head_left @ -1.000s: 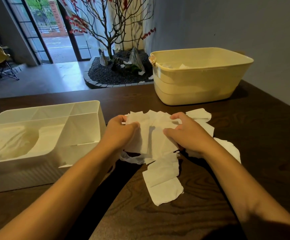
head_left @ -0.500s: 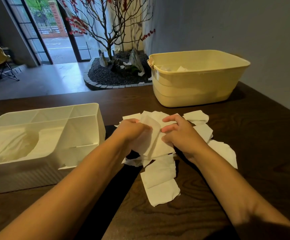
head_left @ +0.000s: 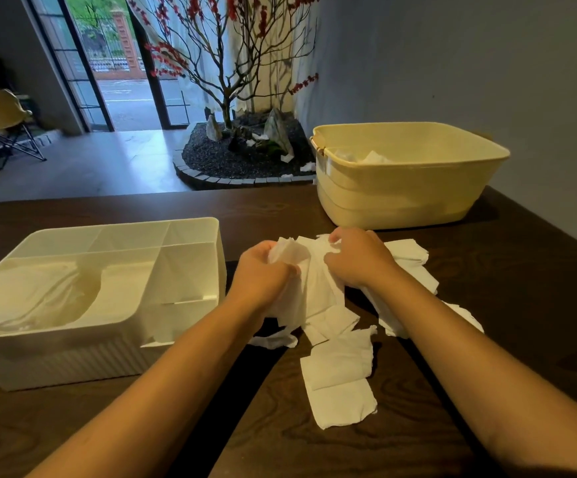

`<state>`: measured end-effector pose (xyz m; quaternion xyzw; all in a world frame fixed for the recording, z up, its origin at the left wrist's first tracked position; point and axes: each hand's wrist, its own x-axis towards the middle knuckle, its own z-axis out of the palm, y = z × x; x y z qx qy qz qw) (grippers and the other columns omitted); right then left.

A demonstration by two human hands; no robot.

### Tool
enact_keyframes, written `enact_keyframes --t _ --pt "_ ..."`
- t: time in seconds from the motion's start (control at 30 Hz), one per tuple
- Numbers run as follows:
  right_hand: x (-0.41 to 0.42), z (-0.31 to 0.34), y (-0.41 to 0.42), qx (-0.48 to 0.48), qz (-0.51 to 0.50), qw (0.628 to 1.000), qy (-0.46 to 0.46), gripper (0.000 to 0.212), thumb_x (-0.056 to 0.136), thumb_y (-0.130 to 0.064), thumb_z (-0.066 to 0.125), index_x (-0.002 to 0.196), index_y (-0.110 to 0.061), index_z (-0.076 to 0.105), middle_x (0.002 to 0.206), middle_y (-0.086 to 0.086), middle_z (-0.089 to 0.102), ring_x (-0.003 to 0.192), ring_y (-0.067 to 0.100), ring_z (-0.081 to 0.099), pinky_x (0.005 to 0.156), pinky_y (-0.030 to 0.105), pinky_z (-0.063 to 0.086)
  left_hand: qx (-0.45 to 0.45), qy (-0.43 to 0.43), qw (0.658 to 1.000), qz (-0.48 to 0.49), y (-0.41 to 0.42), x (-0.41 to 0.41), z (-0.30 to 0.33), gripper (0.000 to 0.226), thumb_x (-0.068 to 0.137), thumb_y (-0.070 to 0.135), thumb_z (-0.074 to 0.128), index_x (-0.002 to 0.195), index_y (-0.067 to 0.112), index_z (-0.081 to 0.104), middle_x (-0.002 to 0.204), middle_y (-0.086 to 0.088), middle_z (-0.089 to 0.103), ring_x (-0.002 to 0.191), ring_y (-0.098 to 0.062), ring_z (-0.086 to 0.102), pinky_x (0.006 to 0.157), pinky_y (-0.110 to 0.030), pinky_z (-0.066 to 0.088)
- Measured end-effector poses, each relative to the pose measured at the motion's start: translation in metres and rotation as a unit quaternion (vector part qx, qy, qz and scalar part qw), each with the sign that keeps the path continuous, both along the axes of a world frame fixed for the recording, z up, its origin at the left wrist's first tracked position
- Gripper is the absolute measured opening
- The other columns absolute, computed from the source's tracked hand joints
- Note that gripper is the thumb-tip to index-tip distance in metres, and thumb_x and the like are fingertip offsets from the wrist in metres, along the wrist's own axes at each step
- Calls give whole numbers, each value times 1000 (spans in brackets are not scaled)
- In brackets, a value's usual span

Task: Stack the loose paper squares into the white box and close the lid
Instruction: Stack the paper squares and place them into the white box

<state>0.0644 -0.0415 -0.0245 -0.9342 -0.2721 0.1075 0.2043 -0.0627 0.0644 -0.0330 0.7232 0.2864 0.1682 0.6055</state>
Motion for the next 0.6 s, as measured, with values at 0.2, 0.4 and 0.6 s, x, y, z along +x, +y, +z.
enact_keyframes --t 0.2,0.4,0.6 --pt "16 9 14 -165 32 986 11 68 88 -53 60 145 -20 42 141 10 49 132 34 42 103 47 39 7 -6 1000 17 4 1 -6 13 98 24 60 92 34 56 92 10 58 83 -8 52 61 -22 38" --pt "34 24 15 -140 63 988 34 31 89 -30 62 67 -16 45 70 2 42 62 18 41 54 28 34 -14 -20 1000 17 3 9 -10 13 98 23 60 109 23 65 97 5 63 85 -9 55 64 -22 40" --pt "34 27 15 -199 71 973 94 59 76 -33 83 122 -8 55 111 7 60 101 28 62 81 41 57 -27 -28 999 30 0 14 -17 22 97 22 60 118 18 65 107 0 65 91 -11 58 69 -24 42"
